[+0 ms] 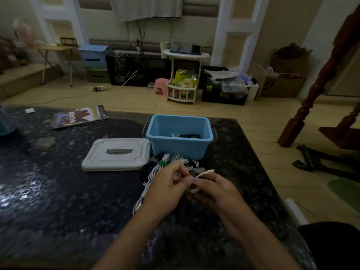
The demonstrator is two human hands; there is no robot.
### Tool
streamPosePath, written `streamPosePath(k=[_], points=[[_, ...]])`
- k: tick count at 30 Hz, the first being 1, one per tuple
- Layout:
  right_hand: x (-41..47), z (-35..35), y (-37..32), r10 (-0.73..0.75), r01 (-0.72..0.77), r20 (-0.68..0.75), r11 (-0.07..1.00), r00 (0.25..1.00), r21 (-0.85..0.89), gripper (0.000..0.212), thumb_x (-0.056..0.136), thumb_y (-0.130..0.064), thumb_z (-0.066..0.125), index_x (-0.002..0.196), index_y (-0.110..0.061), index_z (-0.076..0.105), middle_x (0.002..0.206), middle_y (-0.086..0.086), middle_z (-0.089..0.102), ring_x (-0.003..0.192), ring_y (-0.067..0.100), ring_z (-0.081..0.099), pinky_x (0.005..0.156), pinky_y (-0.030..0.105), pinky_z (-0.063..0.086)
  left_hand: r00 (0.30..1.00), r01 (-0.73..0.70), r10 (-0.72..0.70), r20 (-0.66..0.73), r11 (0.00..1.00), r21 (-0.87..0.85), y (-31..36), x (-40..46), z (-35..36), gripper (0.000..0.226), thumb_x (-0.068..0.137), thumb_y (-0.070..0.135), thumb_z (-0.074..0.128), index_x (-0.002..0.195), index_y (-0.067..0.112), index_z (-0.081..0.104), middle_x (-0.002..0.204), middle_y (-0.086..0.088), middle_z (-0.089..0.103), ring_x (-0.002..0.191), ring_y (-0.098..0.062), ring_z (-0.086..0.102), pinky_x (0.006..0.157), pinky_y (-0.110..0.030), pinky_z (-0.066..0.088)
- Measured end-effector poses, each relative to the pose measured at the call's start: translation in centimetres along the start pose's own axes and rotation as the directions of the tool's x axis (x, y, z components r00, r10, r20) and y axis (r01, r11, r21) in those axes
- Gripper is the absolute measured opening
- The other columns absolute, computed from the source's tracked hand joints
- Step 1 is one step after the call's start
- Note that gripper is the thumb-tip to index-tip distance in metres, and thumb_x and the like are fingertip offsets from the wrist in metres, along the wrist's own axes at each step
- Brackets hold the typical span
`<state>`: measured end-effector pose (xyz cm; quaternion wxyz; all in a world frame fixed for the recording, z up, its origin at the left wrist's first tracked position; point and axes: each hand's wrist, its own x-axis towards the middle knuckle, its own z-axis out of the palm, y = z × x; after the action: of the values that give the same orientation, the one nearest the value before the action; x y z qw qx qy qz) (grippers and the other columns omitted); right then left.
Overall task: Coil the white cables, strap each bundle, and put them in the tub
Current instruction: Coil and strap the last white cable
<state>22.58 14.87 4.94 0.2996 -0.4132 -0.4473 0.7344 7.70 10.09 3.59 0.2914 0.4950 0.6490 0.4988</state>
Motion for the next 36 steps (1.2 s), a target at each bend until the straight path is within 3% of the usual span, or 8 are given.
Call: streamPosePath(k=[3, 5, 7, 9, 14, 17, 23, 36], points=[[0.3, -0.8, 0.0, -0.034, 0.021, -0.069, 0.984, 0.997, -0.179, 0.085, 0.083, -0.015, 0.079, 0.152, -0.021, 0.029, 0.139, 0.006, 0.059, 0.114, 0.02, 0.065, 0.096, 0.04, 0.056, 0.999, 0.039, -0.04, -0.019, 0.999, -0.036, -0.2, 0.1, -0.1, 0.014, 0.093, 0.013, 0.066, 0.082, 0.014, 0.057, 0.061, -0.005, 0.068, 0.057, -0.02, 0.065, 0.053, -0.024, 0.047], [0.4, -1.4, -0.5, -0.328, 0.226, -0.124, 0.836, 0.937, -0.5, 0.099, 0.081, -0.024, 0.081, 0.155, -0.037, 0.017, 0.155, -0.006, 0.034, 0.131, 0.011, 0.046, 0.106, 0.037, 0.044, 0.998, 0.067, -0.067, -0.006, 0.996, -0.055, -0.2, 0.2, -0.1, 0.014, 0.094, 0.011, 0.066, 0.084, 0.01, 0.056, 0.061, -0.005, 0.068, 0.057, -0.022, 0.067, 0.052, -0.021, 0.047], [0.8, -2.1, -0.6, -0.648, 0.437, 0.057, 0.442, 0.759, -0.783, 0.07, 0.083, -0.042, 0.071, 0.146, -0.043, 0.039, 0.148, -0.016, 0.038, 0.138, 0.003, 0.034, 0.116, 0.036, 0.026, 0.998, 0.059, -0.059, 0.017, 0.997, -0.039, -0.1, 0.1, -0.1, 0.016, 0.093, 0.013, 0.066, 0.082, 0.012, 0.056, 0.063, -0.006, 0.07, 0.059, -0.022, 0.069, 0.056, -0.024, 0.05], [1.2, -2.1, -0.3, -0.679, 0.472, 0.223, 0.205, 0.7, -0.857, 0.037, 0.083, -0.058, 0.055, 0.12, -0.049, 0.06, 0.13, -0.026, 0.055, 0.136, -0.004, 0.037, 0.124, 0.041, 0.004, 0.998, 0.044, -0.044, 0.04, 0.999, -0.011, 0.0, 0.1, 0.0, 0.018, 0.093, 0.015, 0.067, 0.08, 0.016, 0.055, 0.062, -0.001, 0.07, 0.057, -0.015, 0.068, 0.058, -0.028, 0.052], [1.3, -1.3, 0.2, -0.666, 0.527, 0.152, 0.408, 0.73, -0.745, 0.009, 0.086, -0.04, 0.07, 0.084, -0.048, 0.066, 0.086, -0.032, 0.068, 0.087, -0.007, 0.065, 0.121, 0.026, 0.02, 0.993, 0.023, -0.017, 0.117, 0.998, -0.055, 0.4, -0.1, -0.1, 0.013, 0.093, 0.014, 0.068, 0.088, 0.013, 0.057, 0.068, -0.005, 0.072, 0.066, -0.018, 0.07, 0.064, -0.039, 0.059], [0.8, -1.2, 0.0, -0.659, 0.516, 0.08, 0.502, 0.748, -0.694, 0.016, 0.084, -0.026, 0.077, 0.091, -0.038, 0.069, 0.078, -0.02, 0.07, 0.073, -0.002, 0.066, 0.075, 0.014, 0.052, 0.989, 0.086, -0.07, 0.128, 0.988, -0.126, 0.7, -0.4, -0.2, 0.023, 0.088, 0.014, 0.074, 0.101, 0.016, 0.055, 0.073, -0.012, 0.072, 0.068, -0.022, 0.071, 0.06, -0.029, 0.055], [0.8, -1.2, 0.4, -0.644, 0.495, 0.108, 0.458, 0.757, -0.738, 0.004, 0.087, -0.03, 0.074, 0.089, -0.033, 0.073, 0.081, -0.019, 0.07, 0.079, -0.002, 0.066, 0.068, 0.014, 0.05, 0.995, 0.086, -0.083, 0.063, 0.996, -0.036, 0.9, -0.4, -0.3, 0.029, 0.079, 0.019, 0.082, 0.087, 0.011, 0.056, 0.048, 0.004, 0.06, 0.041, -0.001, 0.049, 0.047, -0.015, 0.038], [1.6, -1.6, 0.2, -0.47, 0.475, 0.203, 0.583, 0.859, -0.659, 0.011, 0.085, -0.029, 0.077, 0.077, -0.022, 0.074, 0.069, -0.011, 0.07, 0.06, -0.004, 0.058, 0.057, 0.014, 0.044, 0.993, 0.03, -0.035, 0.117, 0.999, 0.038, 1.0, -0.6, -0.8, 0.022, 0.079, 0.022, 0.082, 0.081, 0.015, 0.062, 0.053, 0.002, 0.066, 0.047, -0.005, 0.058, 0.052, -0.02, 0.042]])
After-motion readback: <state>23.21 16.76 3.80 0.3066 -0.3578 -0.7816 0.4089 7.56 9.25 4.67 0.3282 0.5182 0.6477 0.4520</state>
